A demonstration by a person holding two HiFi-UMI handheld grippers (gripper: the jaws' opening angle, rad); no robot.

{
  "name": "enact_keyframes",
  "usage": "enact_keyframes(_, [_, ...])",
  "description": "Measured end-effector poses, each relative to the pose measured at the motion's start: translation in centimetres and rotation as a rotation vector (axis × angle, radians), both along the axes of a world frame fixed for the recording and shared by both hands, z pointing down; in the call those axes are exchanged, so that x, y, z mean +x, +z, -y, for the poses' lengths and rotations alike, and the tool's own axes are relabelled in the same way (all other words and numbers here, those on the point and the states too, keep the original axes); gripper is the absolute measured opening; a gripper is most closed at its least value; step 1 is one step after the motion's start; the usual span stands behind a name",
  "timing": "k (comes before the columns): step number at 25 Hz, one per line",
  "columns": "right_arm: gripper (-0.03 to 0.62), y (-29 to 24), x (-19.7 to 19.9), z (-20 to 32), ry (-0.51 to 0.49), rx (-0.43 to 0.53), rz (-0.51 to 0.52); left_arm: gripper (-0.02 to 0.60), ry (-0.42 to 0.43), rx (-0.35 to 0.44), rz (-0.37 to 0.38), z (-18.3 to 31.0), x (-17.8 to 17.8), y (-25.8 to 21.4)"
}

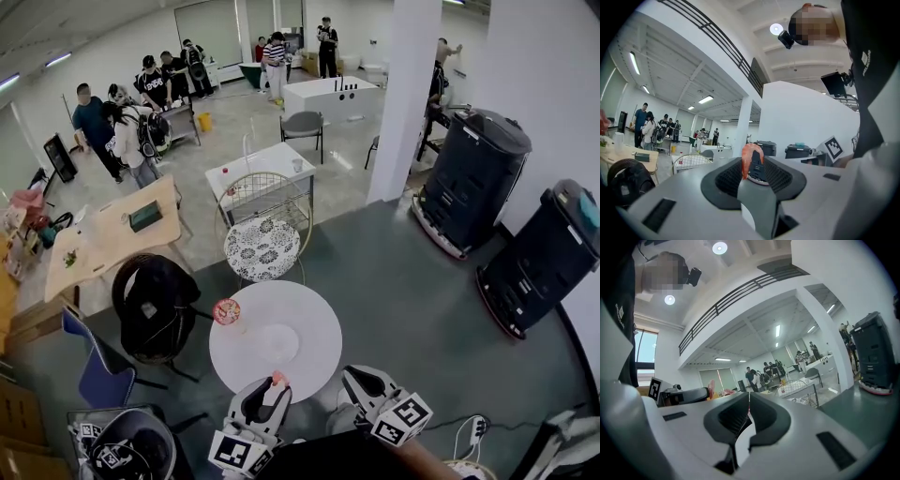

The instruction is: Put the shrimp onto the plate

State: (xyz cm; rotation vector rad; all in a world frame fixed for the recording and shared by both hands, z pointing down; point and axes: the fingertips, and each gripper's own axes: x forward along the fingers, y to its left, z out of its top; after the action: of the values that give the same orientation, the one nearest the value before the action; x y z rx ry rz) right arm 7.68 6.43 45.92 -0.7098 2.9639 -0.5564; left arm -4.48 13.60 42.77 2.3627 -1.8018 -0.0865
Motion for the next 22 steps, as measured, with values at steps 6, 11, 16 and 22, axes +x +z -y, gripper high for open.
enact_keyframes(6, [0.017,0.4,-0.6,3.2,-0.028,-0.009,0.006,0.147,-0.025,-0.018,0.004,2.8,-0.2,0.7])
enact_keyframes(11, [0.017,0.5,-0.6,6.1,-0.051,-0.014,0.010,0.147,-0.050,-0.031,0.008,5.4,-0.1,1.0])
enact_keyframes(16, [0.018,0.4,-0.6,9.0,-0.078,-0.020,0.018,0.147,-0.084,-0.030,0.026,7.8,-0.1,0.6])
enact_keyframes(22, [0.017,-0.5,-0.2,12.3,-0.129,-0.011,0.027,0.147,-0.114,-0.045,0.031,10.7,1.1,-0.3])
